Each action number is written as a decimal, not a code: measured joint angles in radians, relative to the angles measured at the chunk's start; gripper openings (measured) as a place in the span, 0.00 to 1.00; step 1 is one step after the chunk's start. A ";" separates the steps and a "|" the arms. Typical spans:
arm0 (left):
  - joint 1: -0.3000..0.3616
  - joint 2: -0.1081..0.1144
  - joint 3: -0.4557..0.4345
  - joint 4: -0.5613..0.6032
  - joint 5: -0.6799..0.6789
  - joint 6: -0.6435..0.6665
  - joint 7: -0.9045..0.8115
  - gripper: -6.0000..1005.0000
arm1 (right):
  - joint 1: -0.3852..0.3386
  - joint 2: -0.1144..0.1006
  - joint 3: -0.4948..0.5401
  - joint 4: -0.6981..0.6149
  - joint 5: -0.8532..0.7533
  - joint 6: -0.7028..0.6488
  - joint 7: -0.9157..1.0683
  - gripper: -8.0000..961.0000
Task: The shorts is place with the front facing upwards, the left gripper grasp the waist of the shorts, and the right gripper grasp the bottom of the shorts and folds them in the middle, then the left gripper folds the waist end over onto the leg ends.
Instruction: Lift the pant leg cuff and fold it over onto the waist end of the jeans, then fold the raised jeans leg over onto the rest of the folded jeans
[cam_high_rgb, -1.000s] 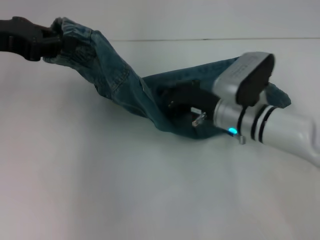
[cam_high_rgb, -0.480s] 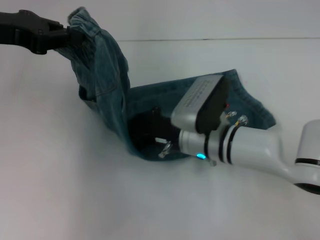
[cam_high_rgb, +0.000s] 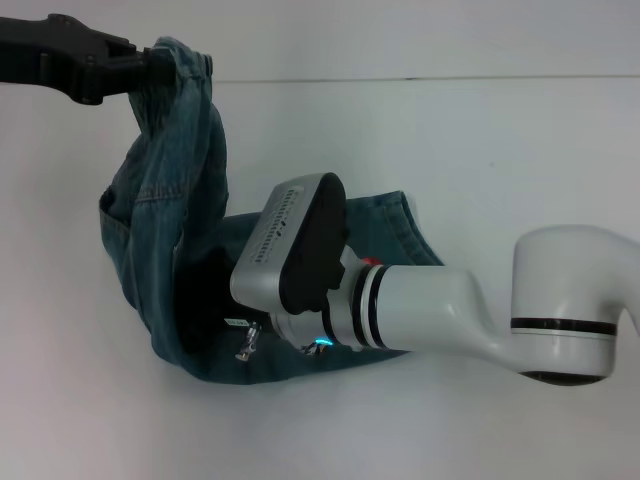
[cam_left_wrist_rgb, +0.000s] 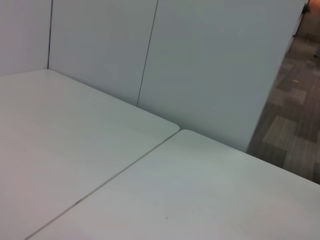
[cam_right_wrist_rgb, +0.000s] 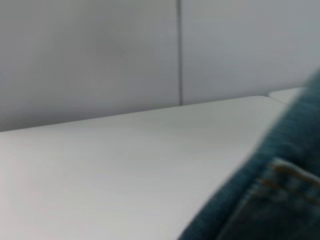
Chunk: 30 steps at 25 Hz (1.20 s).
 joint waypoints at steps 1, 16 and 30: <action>0.000 -0.001 0.000 0.000 0.000 0.000 0.001 0.05 | 0.003 0.000 0.009 0.004 -0.011 0.010 0.001 0.05; 0.001 -0.015 -0.007 -0.039 -0.045 -0.007 0.032 0.06 | -0.151 -0.023 0.121 -0.225 -0.018 -0.179 0.136 0.07; -0.010 -0.131 0.034 -0.067 -0.051 -0.063 0.097 0.08 | -0.227 -0.049 0.471 -0.544 -0.002 -0.407 0.250 0.08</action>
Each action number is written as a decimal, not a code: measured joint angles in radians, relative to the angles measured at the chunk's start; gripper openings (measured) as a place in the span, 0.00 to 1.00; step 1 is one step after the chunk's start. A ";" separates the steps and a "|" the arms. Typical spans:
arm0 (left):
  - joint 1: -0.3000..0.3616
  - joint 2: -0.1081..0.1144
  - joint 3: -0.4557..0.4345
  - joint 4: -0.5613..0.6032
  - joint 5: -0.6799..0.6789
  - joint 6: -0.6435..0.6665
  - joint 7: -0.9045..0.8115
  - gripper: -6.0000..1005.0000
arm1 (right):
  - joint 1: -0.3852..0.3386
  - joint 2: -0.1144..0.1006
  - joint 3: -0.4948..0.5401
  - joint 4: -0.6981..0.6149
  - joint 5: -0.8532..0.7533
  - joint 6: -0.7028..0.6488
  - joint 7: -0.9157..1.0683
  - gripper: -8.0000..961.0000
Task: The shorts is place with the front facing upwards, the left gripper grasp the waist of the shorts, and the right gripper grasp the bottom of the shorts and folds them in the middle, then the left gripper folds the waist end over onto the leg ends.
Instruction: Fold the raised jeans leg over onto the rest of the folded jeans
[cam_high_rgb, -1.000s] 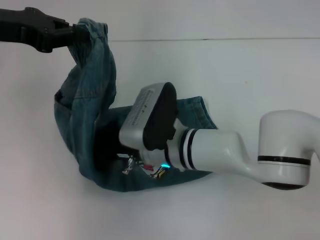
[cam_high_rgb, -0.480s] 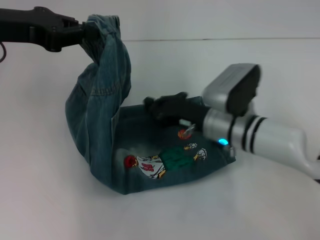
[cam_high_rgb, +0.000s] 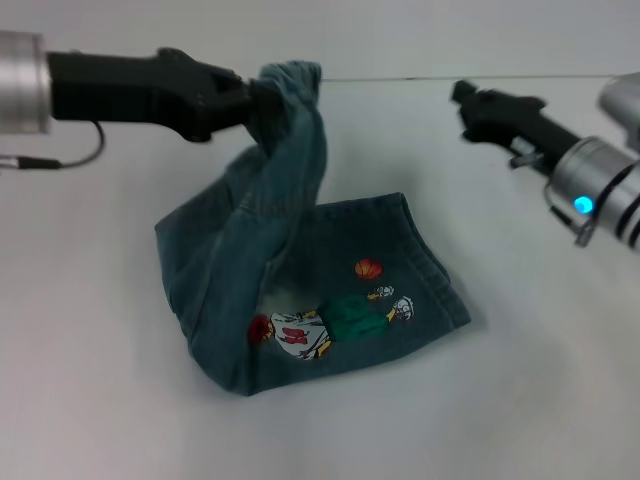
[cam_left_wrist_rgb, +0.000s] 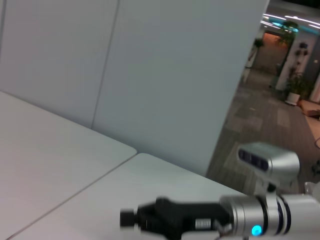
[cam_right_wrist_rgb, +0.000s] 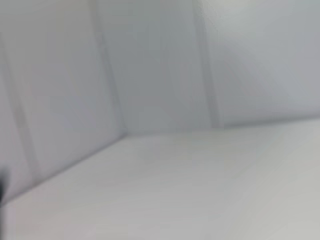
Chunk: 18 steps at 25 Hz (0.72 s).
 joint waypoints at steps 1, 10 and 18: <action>0.004 -0.015 0.019 0.000 0.000 -0.021 0.007 0.08 | -0.004 -0.012 0.020 -0.008 0.012 -0.015 0.012 0.08; 0.013 -0.087 0.143 -0.050 0.001 -0.123 0.062 0.08 | -0.046 -0.080 0.034 -0.012 0.098 -0.068 0.097 0.09; 0.008 -0.097 0.286 -0.164 -0.069 -0.230 0.128 0.09 | -0.051 -0.081 0.033 -0.013 0.108 -0.069 0.103 0.10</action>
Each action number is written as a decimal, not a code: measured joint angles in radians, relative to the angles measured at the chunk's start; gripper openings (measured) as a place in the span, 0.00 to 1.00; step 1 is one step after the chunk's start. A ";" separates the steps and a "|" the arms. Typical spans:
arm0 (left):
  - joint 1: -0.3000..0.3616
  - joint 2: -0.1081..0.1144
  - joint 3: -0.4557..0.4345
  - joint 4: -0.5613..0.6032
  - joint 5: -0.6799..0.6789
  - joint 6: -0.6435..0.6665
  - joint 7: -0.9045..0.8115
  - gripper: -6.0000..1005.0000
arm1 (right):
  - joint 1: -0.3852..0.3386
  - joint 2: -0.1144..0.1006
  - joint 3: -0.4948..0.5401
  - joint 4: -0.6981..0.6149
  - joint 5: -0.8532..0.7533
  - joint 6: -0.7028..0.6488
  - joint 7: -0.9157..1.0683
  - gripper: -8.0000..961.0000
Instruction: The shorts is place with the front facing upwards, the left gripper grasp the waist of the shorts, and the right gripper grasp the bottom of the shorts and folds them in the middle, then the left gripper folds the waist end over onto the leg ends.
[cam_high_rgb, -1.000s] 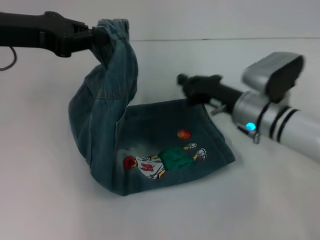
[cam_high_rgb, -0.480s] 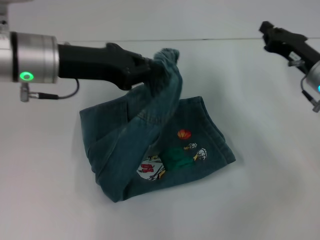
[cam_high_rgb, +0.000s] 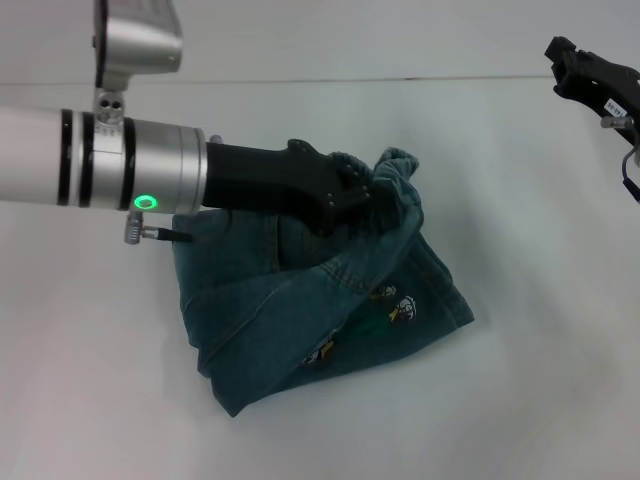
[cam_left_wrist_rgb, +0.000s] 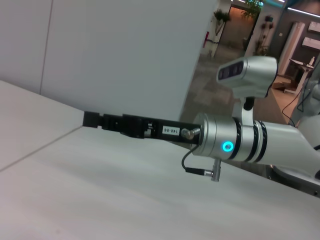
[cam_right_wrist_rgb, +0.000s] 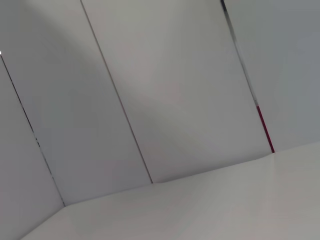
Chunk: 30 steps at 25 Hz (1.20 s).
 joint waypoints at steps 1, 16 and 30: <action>0.001 0.000 0.020 -0.014 -0.011 -0.016 0.008 0.09 | 0.000 0.001 -0.001 0.000 0.000 0.000 0.000 0.10; 0.004 -0.004 0.136 -0.056 -0.050 -0.103 0.009 0.18 | 0.001 0.010 -0.005 -0.001 -0.001 0.007 0.001 0.12; 0.139 0.003 0.071 -0.021 -0.253 -0.153 0.088 0.72 | 0.014 -0.105 -0.202 -0.046 -0.007 -0.243 0.409 0.13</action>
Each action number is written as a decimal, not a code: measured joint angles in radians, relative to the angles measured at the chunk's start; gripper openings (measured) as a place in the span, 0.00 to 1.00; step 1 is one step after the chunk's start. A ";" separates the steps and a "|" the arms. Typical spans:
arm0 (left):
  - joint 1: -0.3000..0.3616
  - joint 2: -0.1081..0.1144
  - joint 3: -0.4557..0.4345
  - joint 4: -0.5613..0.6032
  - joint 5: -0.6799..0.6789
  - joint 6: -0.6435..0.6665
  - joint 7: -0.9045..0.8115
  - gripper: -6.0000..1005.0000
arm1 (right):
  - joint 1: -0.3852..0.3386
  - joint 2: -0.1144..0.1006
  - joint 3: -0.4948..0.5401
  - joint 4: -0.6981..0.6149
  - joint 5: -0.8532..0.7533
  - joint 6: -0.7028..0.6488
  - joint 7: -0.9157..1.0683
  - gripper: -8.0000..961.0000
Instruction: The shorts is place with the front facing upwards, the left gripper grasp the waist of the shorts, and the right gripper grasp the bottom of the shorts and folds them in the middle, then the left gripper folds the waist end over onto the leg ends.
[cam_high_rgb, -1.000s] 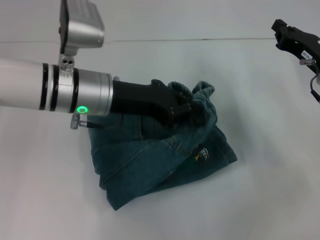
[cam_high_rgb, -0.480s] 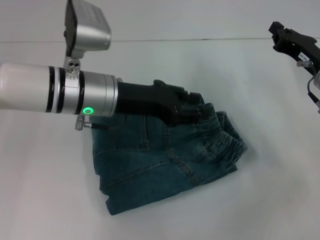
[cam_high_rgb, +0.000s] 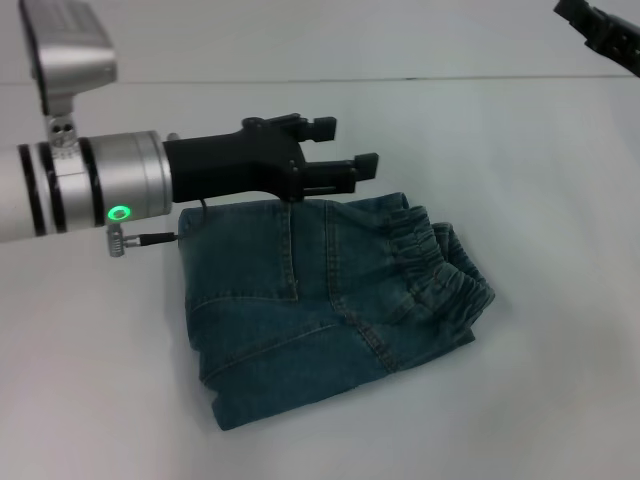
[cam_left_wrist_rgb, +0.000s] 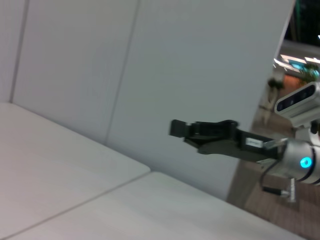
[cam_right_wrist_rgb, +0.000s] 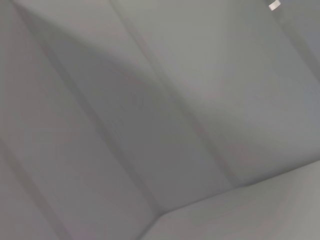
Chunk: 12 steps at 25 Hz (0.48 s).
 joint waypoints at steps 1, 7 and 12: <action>0.009 0.000 -0.010 0.000 -0.009 0.004 0.005 0.76 | 0.012 -0.013 -0.044 -0.011 0.000 -0.032 0.045 0.14; 0.037 0.001 -0.054 0.001 -0.019 0.031 0.014 0.84 | 0.117 -0.046 -0.478 -0.192 0.000 -0.194 0.243 0.14; 0.046 0.004 -0.098 0.003 -0.030 0.066 0.036 0.84 | 0.153 -0.044 -0.753 -0.280 0.003 -0.286 0.248 0.15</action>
